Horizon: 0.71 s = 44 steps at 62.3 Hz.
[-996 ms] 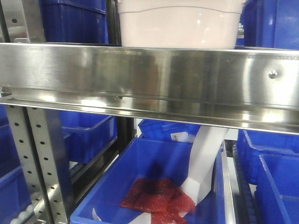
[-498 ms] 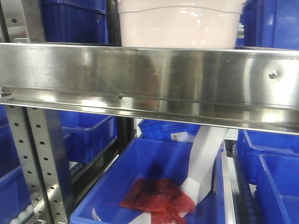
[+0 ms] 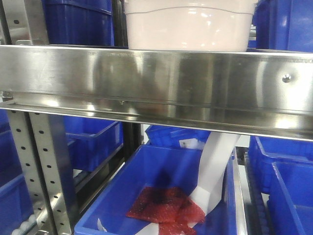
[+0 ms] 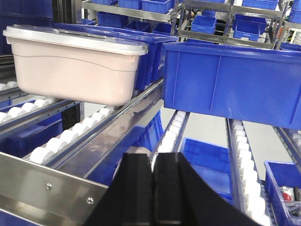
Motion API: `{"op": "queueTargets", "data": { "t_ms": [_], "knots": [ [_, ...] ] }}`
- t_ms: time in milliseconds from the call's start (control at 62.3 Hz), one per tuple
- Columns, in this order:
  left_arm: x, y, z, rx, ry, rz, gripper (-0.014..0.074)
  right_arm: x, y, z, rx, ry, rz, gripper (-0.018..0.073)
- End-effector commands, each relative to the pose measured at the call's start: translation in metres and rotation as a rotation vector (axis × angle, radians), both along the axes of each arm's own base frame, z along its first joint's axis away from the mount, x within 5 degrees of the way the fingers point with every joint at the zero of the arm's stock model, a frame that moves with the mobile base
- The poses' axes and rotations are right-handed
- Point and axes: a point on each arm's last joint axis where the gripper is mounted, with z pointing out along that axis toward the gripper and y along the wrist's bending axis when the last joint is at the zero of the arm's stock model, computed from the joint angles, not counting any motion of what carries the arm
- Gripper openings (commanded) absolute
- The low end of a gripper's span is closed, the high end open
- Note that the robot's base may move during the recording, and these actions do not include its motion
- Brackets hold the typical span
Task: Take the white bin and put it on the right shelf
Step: 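Withdraw both grippers back from the shelved bin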
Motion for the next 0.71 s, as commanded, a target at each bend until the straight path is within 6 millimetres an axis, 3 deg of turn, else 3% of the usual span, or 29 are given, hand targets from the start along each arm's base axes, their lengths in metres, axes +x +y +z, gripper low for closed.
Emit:
{"op": "queueTargets", "data": {
  "t_ms": [0, 112, 273, 691],
  "knots": [
    [-0.003, 0.004, -0.003, -0.014, -0.146, 0.040, -0.0118, 0.000, -0.002, 0.015, 0.002, -0.098, -0.025, 0.0076],
    [-0.003, 0.006, -0.033, -0.018, -0.149, 0.077, -0.0118, 0.000, -0.002, 0.015, 0.002, -0.098, -0.025, 0.0076],
    [-0.002, 0.012, -0.055, -0.021, -0.178, 0.162, -0.0118, 0.000, -0.002, 0.015, 0.002, -0.096, -0.024, 0.0076],
    [-0.001, 0.015, -0.059, -0.059, -0.187, 0.211, -0.0118, 0.000, -0.002, 0.015, 0.002, -0.095, -0.024, 0.0076]
  ]
}}
